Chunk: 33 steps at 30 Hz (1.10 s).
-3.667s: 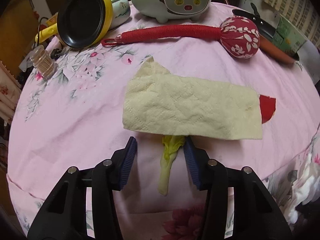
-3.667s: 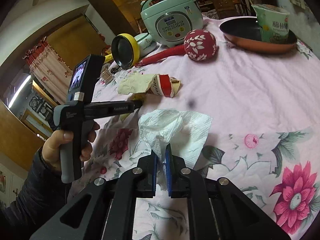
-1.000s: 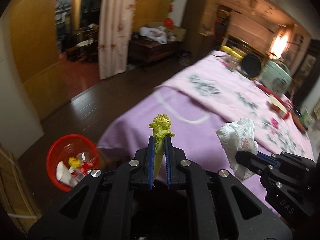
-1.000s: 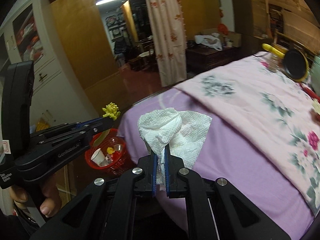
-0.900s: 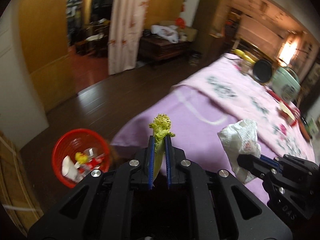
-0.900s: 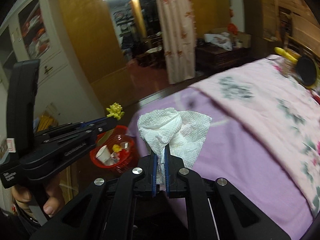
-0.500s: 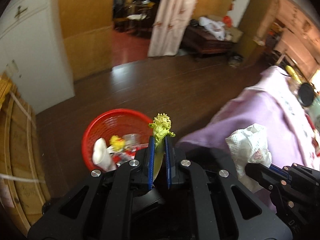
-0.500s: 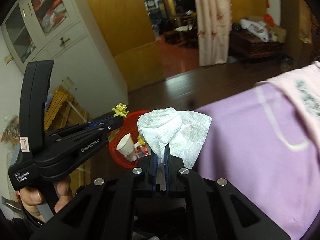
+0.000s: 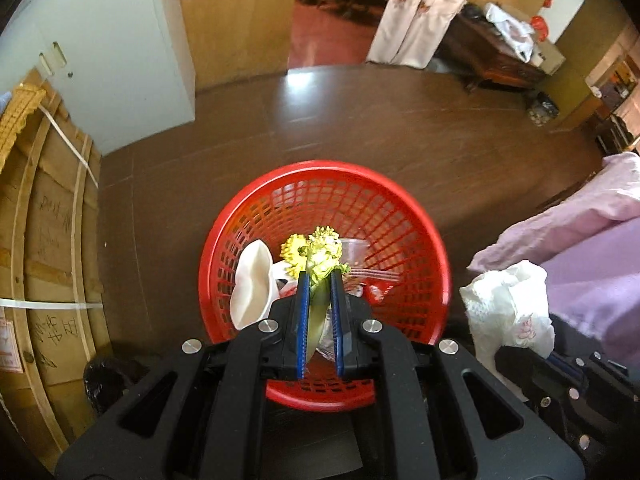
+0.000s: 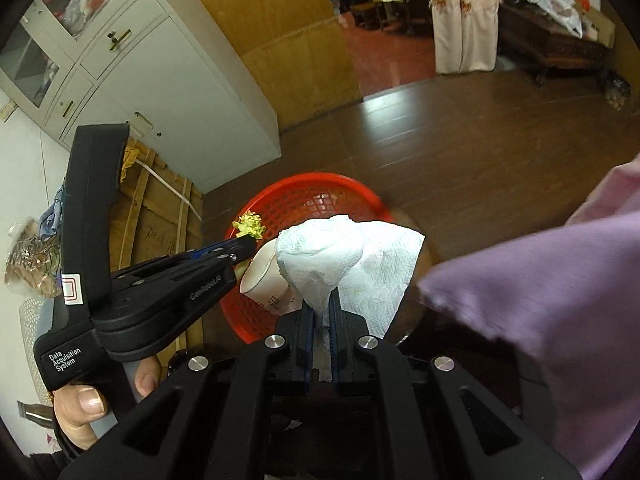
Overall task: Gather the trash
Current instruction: 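Open both tools over the red basket to drop the tissue and scrap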
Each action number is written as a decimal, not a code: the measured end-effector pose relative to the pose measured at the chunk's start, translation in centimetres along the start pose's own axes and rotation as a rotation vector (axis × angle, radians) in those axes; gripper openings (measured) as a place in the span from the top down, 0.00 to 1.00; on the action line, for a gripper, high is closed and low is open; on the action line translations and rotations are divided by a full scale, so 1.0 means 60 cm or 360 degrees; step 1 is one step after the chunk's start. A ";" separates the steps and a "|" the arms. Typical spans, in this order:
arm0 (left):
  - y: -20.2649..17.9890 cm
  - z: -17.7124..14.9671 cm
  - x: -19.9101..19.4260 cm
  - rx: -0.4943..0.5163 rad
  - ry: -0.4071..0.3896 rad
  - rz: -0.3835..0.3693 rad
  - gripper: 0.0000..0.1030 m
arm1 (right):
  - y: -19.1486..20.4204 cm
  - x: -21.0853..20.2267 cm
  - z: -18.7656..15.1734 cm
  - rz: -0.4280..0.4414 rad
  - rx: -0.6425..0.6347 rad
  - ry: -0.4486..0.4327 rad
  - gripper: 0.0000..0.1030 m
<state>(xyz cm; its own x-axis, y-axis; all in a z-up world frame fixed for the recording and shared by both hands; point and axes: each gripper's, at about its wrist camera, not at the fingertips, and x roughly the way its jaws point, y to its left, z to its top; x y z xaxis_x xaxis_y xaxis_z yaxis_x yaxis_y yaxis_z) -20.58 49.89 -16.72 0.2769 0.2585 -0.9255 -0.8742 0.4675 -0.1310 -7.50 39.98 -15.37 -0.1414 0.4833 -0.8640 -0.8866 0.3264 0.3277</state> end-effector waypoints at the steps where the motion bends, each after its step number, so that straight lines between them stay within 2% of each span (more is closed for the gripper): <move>1: 0.000 0.000 0.008 -0.0003 0.0009 0.0011 0.89 | 0.000 0.014 0.002 0.0014 0.0009 0.0022 0.93; 11: 0.015 0.009 0.051 -0.0077 0.0076 0.0108 0.85 | 0.004 0.091 0.003 0.0075 0.0064 0.0116 0.89; 12: 0.017 0.010 0.052 -0.0088 0.0078 0.0108 0.80 | 0.002 0.091 0.001 0.0085 0.0065 0.0116 0.83; 13: 0.019 0.011 0.053 -0.0095 0.0075 0.0109 0.73 | 0.002 0.094 0.000 0.0088 0.0067 0.0116 0.70; 15: 0.023 0.014 0.051 -0.0112 0.0059 0.0125 0.59 | -0.002 0.092 0.002 0.0080 0.0066 0.0101 0.58; 20: 0.025 0.019 0.041 -0.0118 0.0030 0.0150 0.52 | -0.004 0.083 -0.003 0.0099 0.0063 0.0108 0.58; 25: 0.022 0.022 0.014 -0.0116 -0.0025 0.0155 0.41 | -0.004 0.055 -0.008 0.0130 0.0061 0.0090 0.58; 29: 0.013 0.021 -0.019 -0.0094 -0.0084 0.0161 0.38 | 0.016 0.021 -0.012 0.0174 0.0031 0.0097 0.58; 33: 0.005 0.021 -0.076 -0.0087 -0.0171 0.0102 0.37 | 0.043 -0.035 -0.020 0.0134 -0.0077 0.0028 0.58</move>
<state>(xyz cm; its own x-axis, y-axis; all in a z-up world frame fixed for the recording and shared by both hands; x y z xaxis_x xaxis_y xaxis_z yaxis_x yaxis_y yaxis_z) -21.60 49.88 -12.10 0.2581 0.3766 -0.8897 -0.9112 0.4010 -0.0946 -10.02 38.82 -13.17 -0.2235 0.4929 -0.8409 -0.8915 0.2454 0.3808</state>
